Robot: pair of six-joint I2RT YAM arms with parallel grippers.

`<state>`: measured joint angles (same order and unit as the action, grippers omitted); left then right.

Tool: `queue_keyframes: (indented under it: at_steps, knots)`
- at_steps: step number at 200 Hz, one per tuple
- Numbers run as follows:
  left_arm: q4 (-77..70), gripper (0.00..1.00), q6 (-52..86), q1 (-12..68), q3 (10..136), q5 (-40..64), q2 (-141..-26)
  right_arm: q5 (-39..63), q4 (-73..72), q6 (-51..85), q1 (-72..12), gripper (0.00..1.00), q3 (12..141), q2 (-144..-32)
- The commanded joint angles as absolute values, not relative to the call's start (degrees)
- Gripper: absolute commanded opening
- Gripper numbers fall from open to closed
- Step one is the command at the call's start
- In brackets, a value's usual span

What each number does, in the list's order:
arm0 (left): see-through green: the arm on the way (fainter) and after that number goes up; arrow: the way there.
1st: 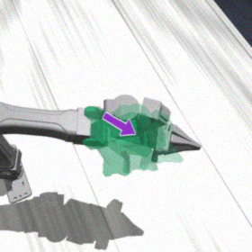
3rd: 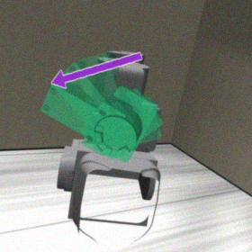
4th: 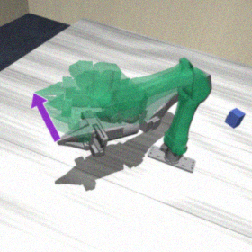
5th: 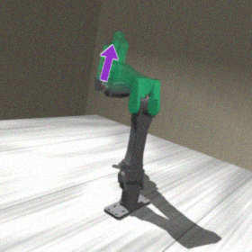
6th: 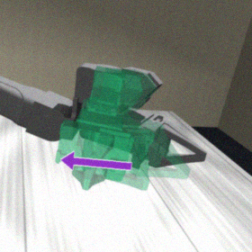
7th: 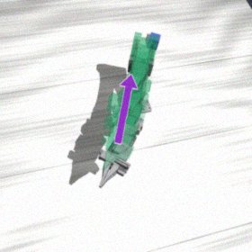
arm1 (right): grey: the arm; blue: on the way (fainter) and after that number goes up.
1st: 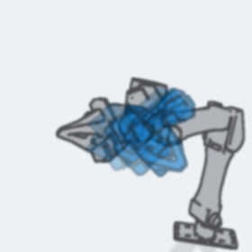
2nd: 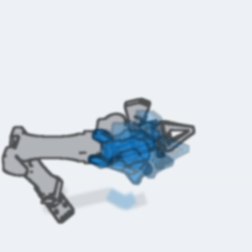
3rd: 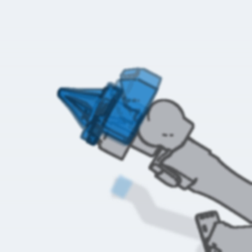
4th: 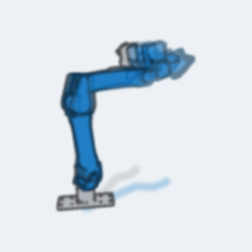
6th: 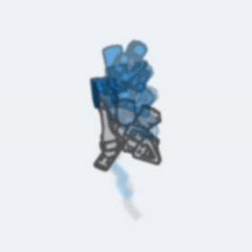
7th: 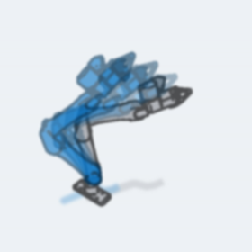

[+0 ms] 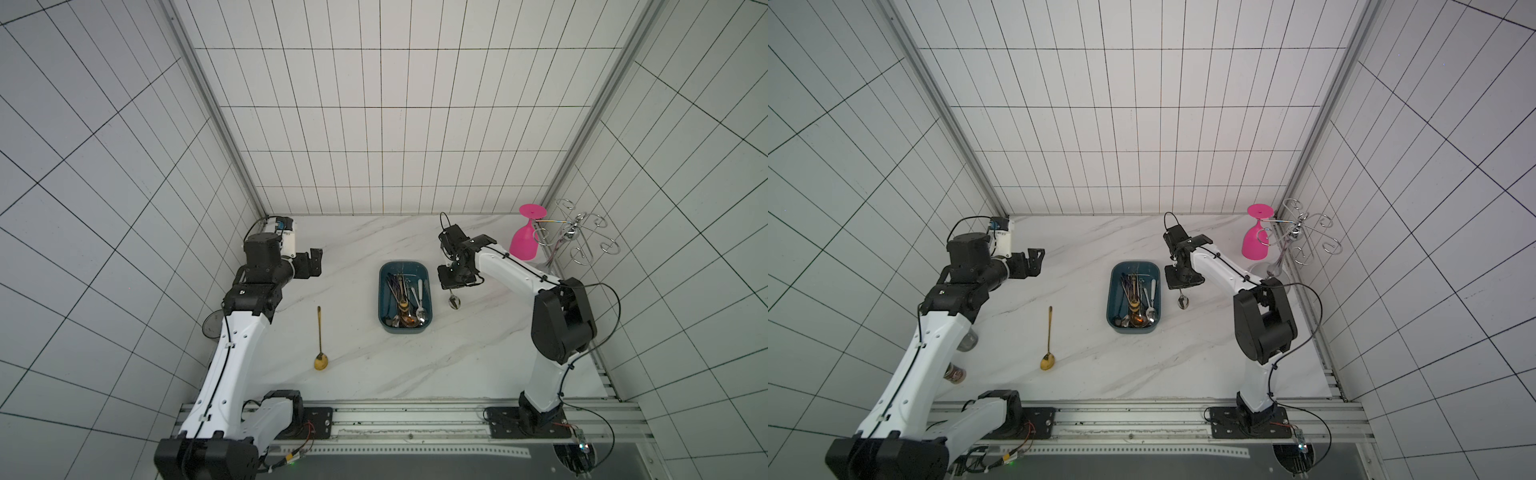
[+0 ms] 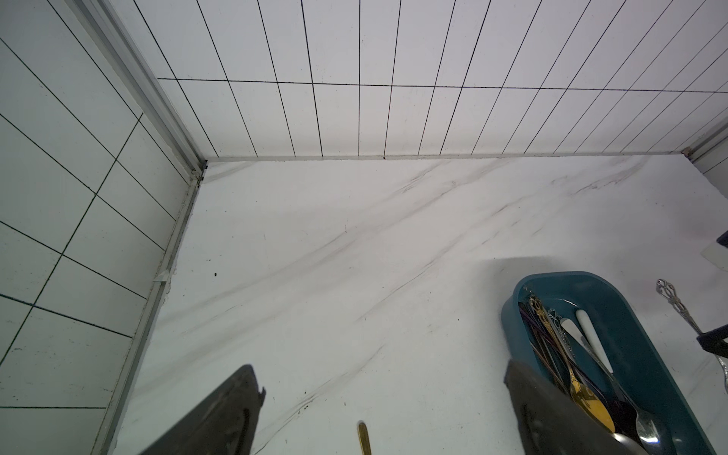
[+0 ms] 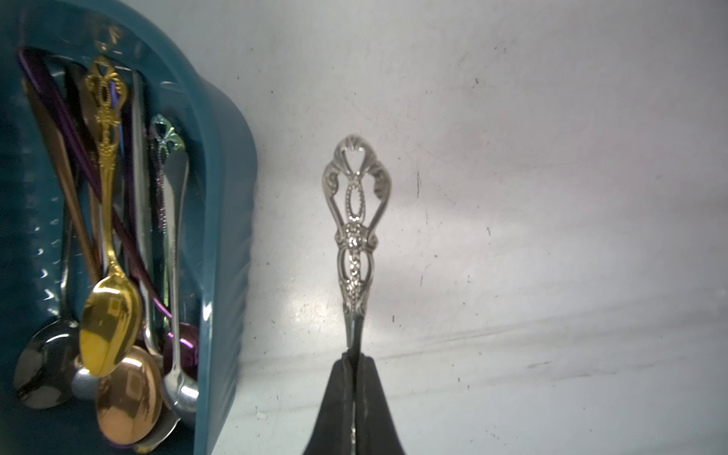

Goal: Put the spoon into the storage box
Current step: Pick up the spoon from the center of the board, then place the spoon in the storage box.

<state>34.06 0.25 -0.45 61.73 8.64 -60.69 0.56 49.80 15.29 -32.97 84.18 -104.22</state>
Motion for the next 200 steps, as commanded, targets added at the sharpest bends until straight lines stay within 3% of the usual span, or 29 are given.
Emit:
queue_keyframes:
  at_steps: [1,49,136,166,200]
  knots:
    - [33.0,0.98,0.8,-0.6,61.7,8.5,-61.2,2.4,50.9,19.4,-34.6,0.0,82.3,-100.5]
    - [35.6,0.98,-1.4,-0.7,62.3,8.3,-61.7,7.3,46.2,26.7,-39.7,0.0,82.2,-97.7]
    - [60.5,0.98,-13.1,1.2,66.2,1.5,-62.9,13.5,35.6,33.8,-45.9,0.0,85.4,-105.5]
    - [67.9,0.97,-14.3,1.6,66.5,2.6,-65.1,14.8,33.6,34.7,-46.1,0.18,83.8,-105.5]
    - [73.0,0.96,-16.8,6.1,65.3,-1.3,-68.7,12.6,35.6,32.4,-46.0,0.28,84.3,-102.2]
